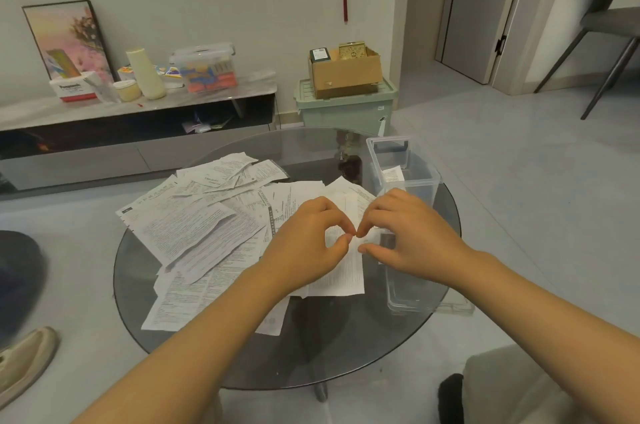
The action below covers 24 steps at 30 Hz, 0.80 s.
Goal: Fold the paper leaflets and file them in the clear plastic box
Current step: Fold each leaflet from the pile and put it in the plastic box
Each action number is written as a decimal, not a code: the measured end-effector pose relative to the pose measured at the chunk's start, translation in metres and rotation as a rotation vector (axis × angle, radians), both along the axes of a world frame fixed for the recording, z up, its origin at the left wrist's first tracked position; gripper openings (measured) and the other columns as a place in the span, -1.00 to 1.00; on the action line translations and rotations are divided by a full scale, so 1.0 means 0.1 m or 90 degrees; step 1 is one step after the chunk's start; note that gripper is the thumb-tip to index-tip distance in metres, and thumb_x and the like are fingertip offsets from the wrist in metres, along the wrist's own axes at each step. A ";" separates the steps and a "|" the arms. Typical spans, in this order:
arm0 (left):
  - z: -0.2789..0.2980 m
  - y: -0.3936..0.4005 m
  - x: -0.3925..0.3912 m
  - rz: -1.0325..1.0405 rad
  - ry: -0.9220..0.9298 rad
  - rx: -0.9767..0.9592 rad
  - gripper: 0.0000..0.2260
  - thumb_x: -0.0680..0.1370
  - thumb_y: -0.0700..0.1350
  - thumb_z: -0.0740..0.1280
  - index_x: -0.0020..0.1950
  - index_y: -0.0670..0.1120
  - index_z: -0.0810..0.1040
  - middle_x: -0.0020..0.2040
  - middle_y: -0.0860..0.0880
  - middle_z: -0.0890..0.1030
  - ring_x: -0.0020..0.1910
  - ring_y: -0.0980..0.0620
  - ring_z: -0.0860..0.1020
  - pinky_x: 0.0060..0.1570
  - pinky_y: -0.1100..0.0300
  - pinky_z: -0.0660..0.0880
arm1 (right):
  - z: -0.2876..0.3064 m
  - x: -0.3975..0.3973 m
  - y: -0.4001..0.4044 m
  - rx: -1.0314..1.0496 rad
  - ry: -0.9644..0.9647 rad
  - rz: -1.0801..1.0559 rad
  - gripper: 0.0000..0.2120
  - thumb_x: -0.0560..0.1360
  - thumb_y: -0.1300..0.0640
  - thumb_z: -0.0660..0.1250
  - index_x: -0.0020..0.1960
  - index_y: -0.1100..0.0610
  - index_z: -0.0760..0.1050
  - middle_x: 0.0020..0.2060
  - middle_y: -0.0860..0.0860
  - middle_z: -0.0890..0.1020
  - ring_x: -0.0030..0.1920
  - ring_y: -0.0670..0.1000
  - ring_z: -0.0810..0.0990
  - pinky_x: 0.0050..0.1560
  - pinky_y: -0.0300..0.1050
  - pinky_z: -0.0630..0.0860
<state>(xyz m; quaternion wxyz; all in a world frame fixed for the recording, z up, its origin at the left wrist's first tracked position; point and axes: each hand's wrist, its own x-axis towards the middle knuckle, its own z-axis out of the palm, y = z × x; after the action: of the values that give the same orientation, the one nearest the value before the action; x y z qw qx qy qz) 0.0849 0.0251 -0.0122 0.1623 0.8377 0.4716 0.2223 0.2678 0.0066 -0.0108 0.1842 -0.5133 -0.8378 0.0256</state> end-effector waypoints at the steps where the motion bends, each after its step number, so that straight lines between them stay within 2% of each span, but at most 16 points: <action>1: 0.00 -0.01 -0.06 0.004 0.033 -0.015 -0.86 0.54 0.02 0.30 0.07 0.08 0.58 0.15 0.12 0.47 0.16 0.14 0.42 0.23 0.16 0.41 | 0.01 -0.04 0.00 -0.012 -0.027 0.012 -0.72 0.47 -0.19 0.29 0.11 -0.11 0.54 0.12 -0.20 0.52 0.18 -0.14 0.36 0.24 -0.22 0.28; 4: -0.05 -0.06 -0.28 0.000 0.136 -0.070 -0.78 0.53 0.10 0.30 0.17 0.15 0.51 0.24 0.14 0.43 0.22 0.17 0.37 0.24 0.24 0.35 | 0.02 -0.15 0.02 -0.057 -0.117 0.064 -0.64 0.48 -0.22 0.25 0.22 -0.13 0.48 0.22 -0.20 0.49 0.25 -0.13 0.33 0.29 -0.21 0.21; 6: -0.12 -0.10 -0.42 -0.017 0.180 -0.103 -0.69 0.50 0.14 0.32 0.22 0.15 0.48 0.24 0.13 0.42 0.24 0.15 0.36 0.27 0.19 0.35 | 0.01 -0.20 0.01 -0.079 -0.169 0.090 -0.57 0.47 -0.25 0.25 0.28 -0.13 0.45 0.26 -0.19 0.48 0.26 -0.11 0.33 0.29 -0.19 0.22; 10: -0.20 -0.13 -0.52 -0.029 0.205 -0.119 -0.54 0.44 0.20 0.37 0.30 0.13 0.43 0.25 0.11 0.39 0.25 0.12 0.33 0.28 0.13 0.33 | -0.04 -0.29 0.00 -0.096 -0.225 0.117 -0.45 0.41 -0.33 0.26 0.33 -0.13 0.40 0.26 -0.19 0.47 0.25 -0.09 0.33 0.27 -0.15 0.24; 13: -0.21 -0.13 -0.51 -0.029 0.195 -0.104 -0.52 0.43 0.19 0.39 0.31 0.12 0.42 0.26 0.10 0.40 0.24 0.11 0.34 0.27 0.13 0.33 | -0.07 -0.30 0.00 -0.102 -0.222 0.117 -0.50 0.41 -0.31 0.27 0.29 -0.15 0.44 0.20 -0.16 0.52 0.19 -0.07 0.37 0.23 -0.14 0.30; 16: -0.25 -0.15 -0.53 -0.028 0.184 -0.089 -0.54 0.43 0.18 0.39 0.29 0.11 0.45 0.23 0.10 0.41 0.23 0.11 0.35 0.25 0.16 0.34 | -0.08 -0.31 0.01 -0.082 -0.183 0.119 -0.70 0.47 -0.19 0.25 0.14 -0.13 0.55 0.08 -0.13 0.57 0.11 -0.08 0.41 0.17 -0.23 0.29; 19: -0.26 -0.20 -0.53 -0.014 0.127 -0.094 -0.60 0.42 0.20 0.40 0.21 0.11 0.51 0.17 0.11 0.45 0.16 0.13 0.39 0.19 0.17 0.38 | -0.05 -0.35 -0.01 -0.050 -0.122 0.129 -0.78 0.51 -0.11 0.22 0.04 -0.10 0.59 -0.02 -0.13 0.61 0.04 -0.11 0.46 0.05 -0.32 0.24; 21: -0.25 -0.23 -0.52 -0.001 0.080 -0.084 -0.71 0.43 0.16 0.41 0.10 0.10 0.58 0.08 0.11 0.49 0.07 0.13 0.45 0.10 0.14 0.43 | -0.02 -0.40 -0.03 -0.036 -0.071 0.138 -0.81 0.50 -0.09 0.24 0.00 -0.09 0.58 -0.08 -0.12 0.62 -0.01 -0.10 0.49 -0.02 -0.31 0.22; 24: -0.21 -0.27 -0.54 0.038 0.042 -0.087 -0.95 0.49 -0.02 0.39 -0.08 0.06 0.63 -0.06 0.12 0.53 -0.01 0.11 0.51 0.03 0.08 0.48 | 0.01 -0.45 -0.05 -0.049 -0.038 0.141 -0.82 0.47 -0.15 0.28 -0.01 -0.10 0.55 -0.10 -0.13 0.61 -0.02 -0.09 0.48 -0.01 -0.29 0.25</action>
<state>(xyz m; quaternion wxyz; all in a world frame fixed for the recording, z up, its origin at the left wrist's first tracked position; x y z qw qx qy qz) 0.0314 -0.0016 -0.0332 0.1965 0.8174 0.5154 0.1665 0.2228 0.0018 -0.0102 0.1357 -0.4248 -0.8929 0.0628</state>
